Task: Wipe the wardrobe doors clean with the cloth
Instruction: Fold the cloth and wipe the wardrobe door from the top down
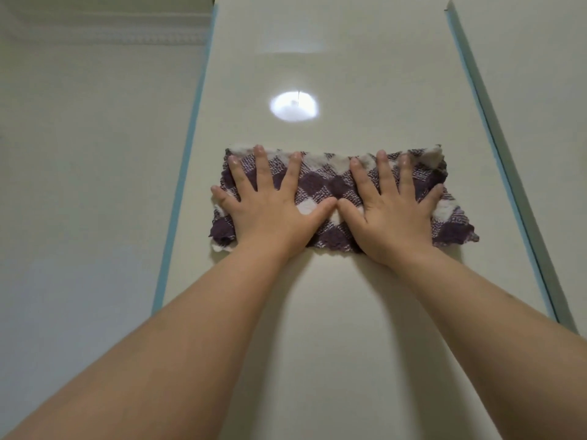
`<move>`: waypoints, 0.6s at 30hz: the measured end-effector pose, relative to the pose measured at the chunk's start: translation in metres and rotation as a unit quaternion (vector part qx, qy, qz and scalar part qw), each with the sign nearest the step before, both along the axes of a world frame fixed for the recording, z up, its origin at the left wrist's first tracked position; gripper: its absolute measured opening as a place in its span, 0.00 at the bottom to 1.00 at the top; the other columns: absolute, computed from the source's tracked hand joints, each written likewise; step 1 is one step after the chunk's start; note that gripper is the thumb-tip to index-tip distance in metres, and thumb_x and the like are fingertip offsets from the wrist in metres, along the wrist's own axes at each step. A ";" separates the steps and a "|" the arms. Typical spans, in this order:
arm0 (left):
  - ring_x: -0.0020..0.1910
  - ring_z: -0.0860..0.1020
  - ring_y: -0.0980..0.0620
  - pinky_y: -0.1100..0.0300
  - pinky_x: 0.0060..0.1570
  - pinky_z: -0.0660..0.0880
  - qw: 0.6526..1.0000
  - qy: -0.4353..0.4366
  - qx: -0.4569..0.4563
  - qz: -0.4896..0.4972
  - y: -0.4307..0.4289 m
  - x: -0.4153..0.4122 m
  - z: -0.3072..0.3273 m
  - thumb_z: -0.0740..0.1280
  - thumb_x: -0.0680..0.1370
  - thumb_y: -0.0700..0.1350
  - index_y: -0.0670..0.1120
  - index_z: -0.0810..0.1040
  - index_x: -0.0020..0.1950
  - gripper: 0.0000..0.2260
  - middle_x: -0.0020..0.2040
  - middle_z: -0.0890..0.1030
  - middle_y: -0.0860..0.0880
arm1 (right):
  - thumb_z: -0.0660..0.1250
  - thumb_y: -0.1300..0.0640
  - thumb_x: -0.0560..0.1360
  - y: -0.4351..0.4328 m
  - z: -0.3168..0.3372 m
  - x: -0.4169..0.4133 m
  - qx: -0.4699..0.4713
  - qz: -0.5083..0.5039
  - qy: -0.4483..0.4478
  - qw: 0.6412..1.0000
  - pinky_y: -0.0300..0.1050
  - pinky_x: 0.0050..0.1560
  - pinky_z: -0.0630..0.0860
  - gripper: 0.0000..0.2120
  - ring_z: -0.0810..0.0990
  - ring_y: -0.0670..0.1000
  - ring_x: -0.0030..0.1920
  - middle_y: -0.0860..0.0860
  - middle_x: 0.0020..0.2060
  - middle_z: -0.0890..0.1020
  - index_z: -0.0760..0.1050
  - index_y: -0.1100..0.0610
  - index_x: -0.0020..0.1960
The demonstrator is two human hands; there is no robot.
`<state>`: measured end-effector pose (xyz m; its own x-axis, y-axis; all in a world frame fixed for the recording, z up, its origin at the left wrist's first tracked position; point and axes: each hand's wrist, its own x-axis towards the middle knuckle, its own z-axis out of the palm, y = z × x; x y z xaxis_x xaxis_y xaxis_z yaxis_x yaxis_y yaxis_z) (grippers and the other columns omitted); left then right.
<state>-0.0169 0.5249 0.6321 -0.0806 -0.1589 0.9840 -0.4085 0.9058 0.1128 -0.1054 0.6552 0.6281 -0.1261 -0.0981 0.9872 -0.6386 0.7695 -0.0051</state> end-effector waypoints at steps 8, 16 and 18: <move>0.72 0.36 0.37 0.30 0.63 0.39 1.000 0.017 0.008 -0.005 -0.010 0.003 -0.068 0.39 0.65 0.76 0.63 0.38 0.72 0.38 0.76 0.39 0.46 | 0.41 0.34 0.73 -0.012 -0.063 0.008 -0.001 0.004 -0.008 1.000 0.71 0.65 0.36 0.31 0.32 0.53 0.73 0.49 0.76 0.40 0.37 0.39 0.73; 0.72 0.37 0.35 0.27 0.62 0.41 1.000 -0.008 -0.004 -0.015 -0.015 0.014 -0.140 0.41 0.65 0.75 0.62 0.37 0.70 0.37 0.76 0.40 0.44 | 0.42 0.35 0.73 -0.019 -0.141 0.017 0.002 0.022 -0.035 0.999 0.70 0.65 0.34 0.30 0.30 0.50 0.72 0.47 0.74 0.38 0.35 0.41 0.70; 0.72 0.38 0.35 0.27 0.61 0.41 1.000 -0.021 -0.001 -0.018 -0.014 0.017 -0.154 0.41 0.65 0.75 0.61 0.38 0.71 0.38 0.76 0.40 0.43 | 0.40 0.35 0.71 -0.018 -0.158 0.020 0.004 0.022 -0.039 0.999 0.70 0.65 0.35 0.31 0.30 0.50 0.71 0.46 0.72 0.36 0.35 0.41 0.71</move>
<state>-0.0001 0.5112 0.4781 -0.1275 -0.1530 0.9800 -0.3805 0.9200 0.0941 -0.0852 0.6373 0.4701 -0.1976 -0.1140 0.9736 -0.6700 0.7407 -0.0492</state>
